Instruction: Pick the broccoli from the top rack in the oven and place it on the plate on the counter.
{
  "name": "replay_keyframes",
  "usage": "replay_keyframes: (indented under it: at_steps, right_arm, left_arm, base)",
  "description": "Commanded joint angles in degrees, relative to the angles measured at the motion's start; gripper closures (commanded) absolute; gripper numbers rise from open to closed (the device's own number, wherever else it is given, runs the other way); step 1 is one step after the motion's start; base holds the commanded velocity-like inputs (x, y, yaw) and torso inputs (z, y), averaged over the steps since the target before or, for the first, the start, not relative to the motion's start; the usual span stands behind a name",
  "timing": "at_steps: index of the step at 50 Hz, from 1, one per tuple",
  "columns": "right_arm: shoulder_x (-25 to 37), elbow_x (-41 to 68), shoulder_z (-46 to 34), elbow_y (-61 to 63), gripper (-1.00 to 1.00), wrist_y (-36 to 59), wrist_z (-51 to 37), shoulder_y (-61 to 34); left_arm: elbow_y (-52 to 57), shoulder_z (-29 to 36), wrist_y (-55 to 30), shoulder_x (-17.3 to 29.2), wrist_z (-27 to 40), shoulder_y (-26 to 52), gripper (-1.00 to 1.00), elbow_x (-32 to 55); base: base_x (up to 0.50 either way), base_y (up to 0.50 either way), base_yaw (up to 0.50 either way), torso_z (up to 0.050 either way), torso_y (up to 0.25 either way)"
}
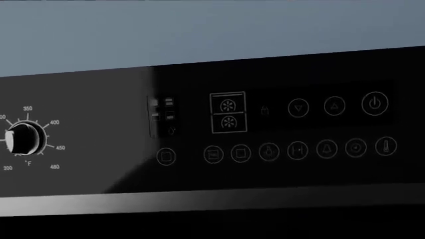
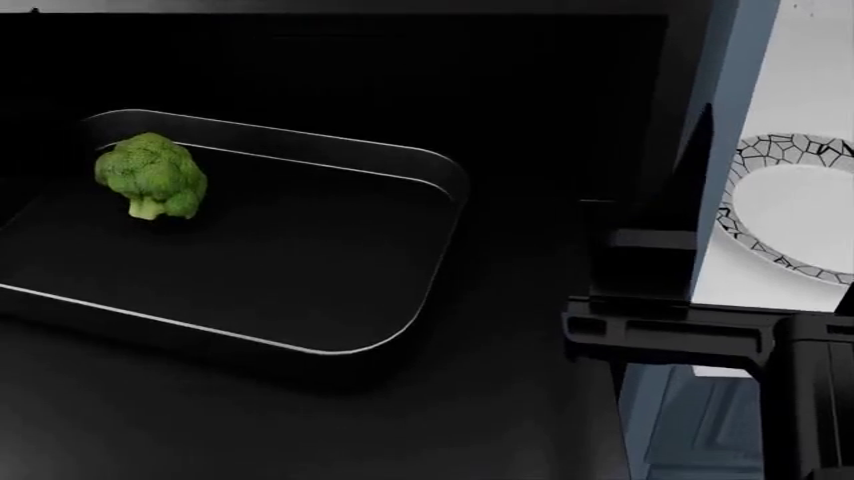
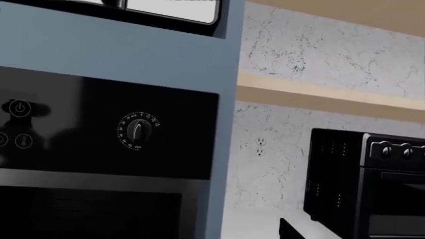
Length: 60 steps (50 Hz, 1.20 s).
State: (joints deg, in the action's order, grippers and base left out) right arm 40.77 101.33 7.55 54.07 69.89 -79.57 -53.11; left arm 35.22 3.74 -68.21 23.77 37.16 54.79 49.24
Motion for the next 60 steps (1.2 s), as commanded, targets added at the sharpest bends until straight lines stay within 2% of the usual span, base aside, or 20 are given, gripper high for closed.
replay_keyframes:
  at_steps: [1, 6, 13, 19, 22, 23, 25, 29, 39, 47, 55, 60]
  right_arm:
    - [-0.72, -3.29, 1.11, 0.27, -1.0, 0.3, 2.62, 2.11]
    - [-0.62, -3.42, 0.45, 0.28, -1.0, 0.49, 3.06, 1.33]
    - [0.26, -2.72, 0.43, 0.28, -1.0, 0.13, 2.74, 1.17]
    - [0.64, -3.06, 1.59, 1.05, -1.0, -0.36, 3.02, 2.78]
    - [0.19, -5.7, 3.79, 1.73, -1.0, -0.28, 5.81, 5.5]
    - [0.14, -6.01, 4.32, 2.05, -1.0, -0.43, 6.19, 6.12]
    - [-0.12, -6.66, 4.8, 2.41, -1.0, -0.55, 6.77, 6.84]
    - [0.13, -6.1, 4.48, 2.39, -1.0, -0.85, 6.26, 6.09]
    - [-0.81, -7.41, 2.34, 1.1, -1.0, -0.31, 6.71, 4.26]
    - [-0.85, -8.86, 3.43, 1.87, -1.0, -0.68, 7.98, 6.2]
    - [-1.52, -11.55, 3.47, 1.91, -1.0, -0.53, 10.22, 7.41]
    - [-1.93, -13.56, 3.04, 1.27, -1.0, -0.31, 11.88, 7.59]
  left_arm:
    - [-1.84, 1.72, 1.9, -0.06, -0.83, -0.28, -1.0, -1.3]
    - [-4.29, 3.66, 2.28, -0.52, -0.77, 0.85, -1.0, -2.94]
    - [-9.6, 7.03, 1.76, -3.23, -0.72, 6.34, -1.0, -4.55]
    - [-20.11, 13.04, 4.31, -5.41, -3.04, 9.55, -1.0, -8.96]
    - [-20.95, 15.44, 2.2, -4.44, -3.54, 8.19, -1.0, -9.02]
    - [-21.17, 15.07, 1.8, -4.24, -5.99, 7.44, -1.0, -6.84]
    - [-22.07, 16.22, 0.98, -3.51, -5.44, 7.06, -1.0, -7.78]
    - [-21.42, 20.96, 1.44, -1.4, -8.55, 5.2, -1.0, -8.53]
    - [-29.09, 17.73, -2.96, -5.04, -8.23, 8.07, -1.0, -5.28]
    - [-36.66, 20.12, 3.55, -5.64, -10.8, 5.4, -1.0, -8.6]
    - [-40.6, 19.19, 5.26, -6.54, -9.13, 5.84, -1.0, -10.07]
    - [-43.48, 18.68, 6.92, -6.95, -10.45, 6.49, -1.0, -10.07]
  base:
    - [0.0, 0.0, 0.0, 0.0, 0.0]
    - [0.0, 0.0, 0.0, 0.0, 0.0]
    - [0.0, 0.0, 0.0, 0.0, 0.0]
    - [0.0, 0.0, 0.0, 0.0, 0.0]
    - [0.0, 0.0, 0.0, 0.0, 0.0]
    - [0.0, 0.0, 0.0, 0.0, 0.0]
    - [0.0, 0.0, 0.0, 0.0, 0.0]
    - [0.0, 0.0, 0.0, 0.0, 0.0]
    - [0.0, 0.0, 0.0, 0.0, 0.0]
    - [0.0, 0.0, 0.0, 0.0, 0.0]
    - [0.0, 0.0, 0.0, 0.0, 0.0]
    - [0.0, 0.0, 0.0, 0.0, 0.0]
